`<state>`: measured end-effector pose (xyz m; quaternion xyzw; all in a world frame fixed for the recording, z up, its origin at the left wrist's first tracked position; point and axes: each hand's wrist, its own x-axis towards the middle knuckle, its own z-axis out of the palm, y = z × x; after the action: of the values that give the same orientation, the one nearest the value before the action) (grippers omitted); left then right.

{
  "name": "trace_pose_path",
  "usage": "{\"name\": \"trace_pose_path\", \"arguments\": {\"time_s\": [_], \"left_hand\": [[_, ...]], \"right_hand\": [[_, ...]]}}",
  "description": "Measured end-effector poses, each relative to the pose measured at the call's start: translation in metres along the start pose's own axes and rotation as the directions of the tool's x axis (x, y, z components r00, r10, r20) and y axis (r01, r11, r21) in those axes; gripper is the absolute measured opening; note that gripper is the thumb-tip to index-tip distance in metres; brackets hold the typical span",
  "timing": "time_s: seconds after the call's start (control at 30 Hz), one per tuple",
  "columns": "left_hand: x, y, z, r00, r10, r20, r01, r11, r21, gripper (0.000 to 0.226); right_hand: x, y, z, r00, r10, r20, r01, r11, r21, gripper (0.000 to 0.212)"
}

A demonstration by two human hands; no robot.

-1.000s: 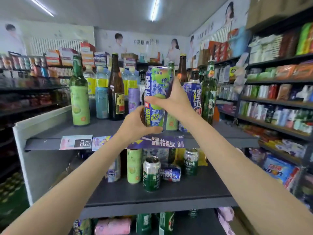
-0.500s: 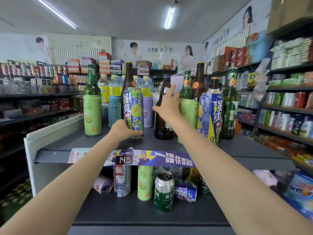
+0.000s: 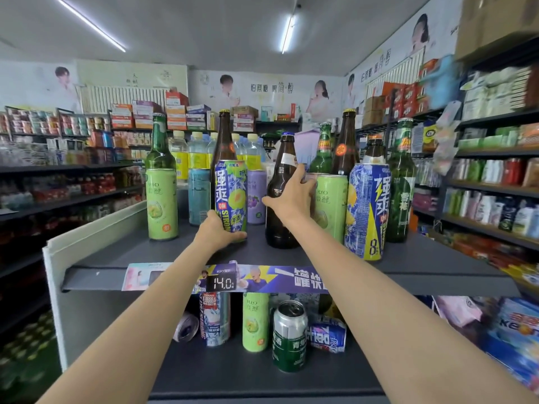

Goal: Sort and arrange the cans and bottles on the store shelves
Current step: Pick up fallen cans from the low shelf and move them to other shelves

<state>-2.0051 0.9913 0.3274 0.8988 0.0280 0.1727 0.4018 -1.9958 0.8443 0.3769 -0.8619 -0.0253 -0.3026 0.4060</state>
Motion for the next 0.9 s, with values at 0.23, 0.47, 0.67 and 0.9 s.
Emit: {"name": "trace_pose_path", "arguments": {"time_s": [0.23, 0.47, 0.67, 0.9], "left_hand": [[-0.027, -0.004, -0.039, 0.912, 0.131, -0.389, -0.188, 0.976, -0.113, 0.051], [-0.12, -0.028, -0.032, 0.722, 0.369, -0.586, -0.512, 0.854, -0.093, 0.033], [-0.211, -0.114, 0.02, 0.804, 0.422, -0.419, -0.497, 0.864, -0.083, 0.035], [-0.303, -0.268, 0.113, 0.97, 0.225, -0.093, -0.21, 0.967, 0.143, 0.03]], "right_hand": [[-0.025, -0.02, 0.001, 0.994, -0.112, -0.011, 0.112, 0.977, 0.181, 0.103], [-0.075, -0.054, -0.07, 0.955, -0.286, -0.083, 0.298, 0.902, 0.313, 0.095], [-0.173, 0.005, -0.095, 0.94, -0.256, 0.226, 0.074, 0.798, 0.597, 0.074], [-0.305, 0.141, -0.04, 0.817, -0.176, 0.55, 0.029, 0.964, 0.264, 0.068]]}}
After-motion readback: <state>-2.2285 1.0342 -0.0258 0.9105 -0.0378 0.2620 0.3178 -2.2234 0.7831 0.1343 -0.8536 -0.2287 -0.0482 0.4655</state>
